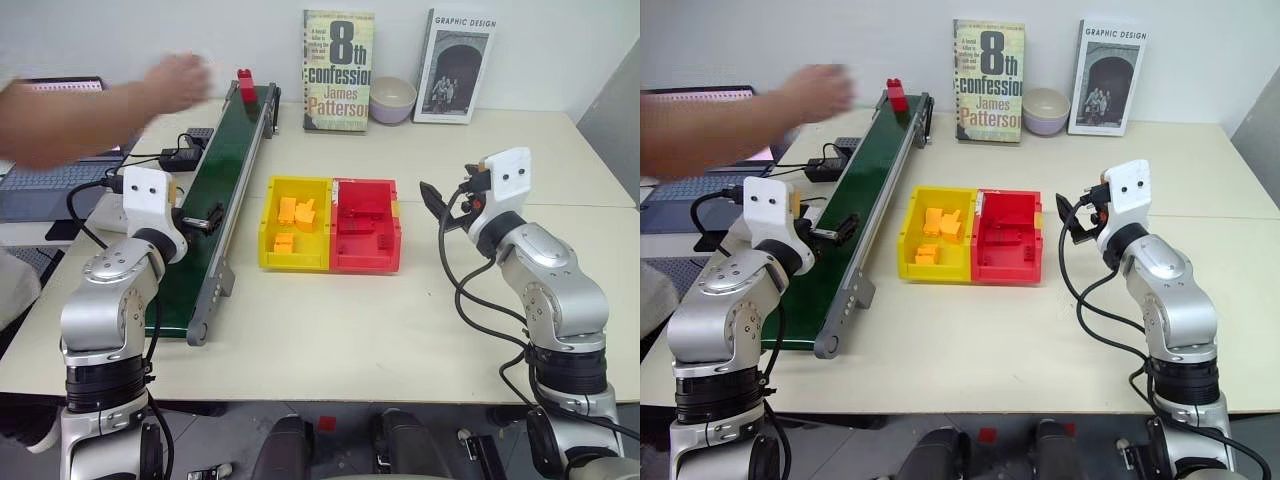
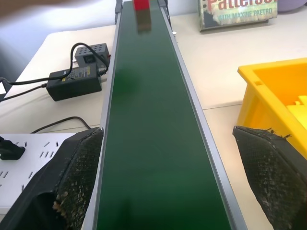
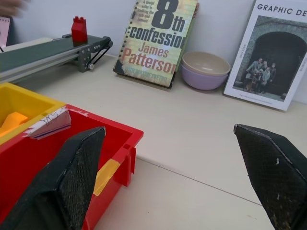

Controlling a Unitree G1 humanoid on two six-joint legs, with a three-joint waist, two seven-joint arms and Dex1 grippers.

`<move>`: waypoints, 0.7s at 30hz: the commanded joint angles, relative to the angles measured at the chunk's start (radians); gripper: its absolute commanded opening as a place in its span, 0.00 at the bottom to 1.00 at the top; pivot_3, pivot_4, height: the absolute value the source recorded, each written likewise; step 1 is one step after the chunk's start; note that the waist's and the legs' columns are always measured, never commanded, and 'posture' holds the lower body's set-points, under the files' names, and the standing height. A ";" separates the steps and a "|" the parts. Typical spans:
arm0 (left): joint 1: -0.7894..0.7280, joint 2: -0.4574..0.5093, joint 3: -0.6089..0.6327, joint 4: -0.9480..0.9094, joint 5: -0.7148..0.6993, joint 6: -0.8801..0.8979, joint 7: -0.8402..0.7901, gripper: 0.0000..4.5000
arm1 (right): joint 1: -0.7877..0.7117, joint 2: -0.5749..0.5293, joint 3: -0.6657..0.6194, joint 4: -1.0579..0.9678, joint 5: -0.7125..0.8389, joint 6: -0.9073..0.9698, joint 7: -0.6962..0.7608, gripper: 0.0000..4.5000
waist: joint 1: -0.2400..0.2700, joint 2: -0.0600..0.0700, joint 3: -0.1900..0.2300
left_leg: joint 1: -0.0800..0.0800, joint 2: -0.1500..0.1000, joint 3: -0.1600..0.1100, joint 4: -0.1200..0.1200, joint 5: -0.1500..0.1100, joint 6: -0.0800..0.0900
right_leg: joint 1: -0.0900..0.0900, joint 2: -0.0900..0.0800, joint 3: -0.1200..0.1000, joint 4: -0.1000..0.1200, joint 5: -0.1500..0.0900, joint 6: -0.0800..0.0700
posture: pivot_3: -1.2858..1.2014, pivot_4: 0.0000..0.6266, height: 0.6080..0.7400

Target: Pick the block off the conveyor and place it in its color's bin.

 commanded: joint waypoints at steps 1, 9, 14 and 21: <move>0.003 0.009 0.020 -0.048 0.000 -0.009 0.006 1.00 | -0.018 -0.007 -0.006 -0.025 0.005 -0.009 0.010 1.00 | 0.000 0.000 0.000 | 0.000 0.000 0.000 0.000 0.000 0.000 | 0.000 0.000 0.000 0.000 0.000 0.000 | 0.52 0.24 1.00; 0.041 0.009 0.050 -0.097 -0.014 0.019 0.016 1.00 | -0.017 -0.034 -0.008 -0.019 0.004 -0.015 0.040 1.00 | 0.000 0.000 0.000 | 0.000 0.000 0.000 0.000 0.000 0.000 | 0.000 0.000 0.000 0.000 0.000 0.000 | 0.52 0.24 1.00; 0.053 -0.038 0.050 -0.090 0.022 0.003 0.092 1.00 | -0.062 -0.057 0.008 0.024 0.055 -0.044 0.158 1.00 | 0.000 0.000 0.000 | 0.001 0.000 0.000 0.000 0.000 0.000 | 0.001 0.000 0.000 0.000 0.000 0.000 | 0.52 0.24 1.00; 0.038 -0.106 0.030 -0.084 0.030 -0.022 0.148 1.00 | -0.126 -0.062 0.045 -0.039 0.287 0.000 0.438 1.00 | -0.001 0.000 0.000 | 0.000 0.000 -0.001 0.000 0.000 0.000 | 0.000 0.000 0.000 0.000 0.000 0.000 | 0.52 0.24 1.00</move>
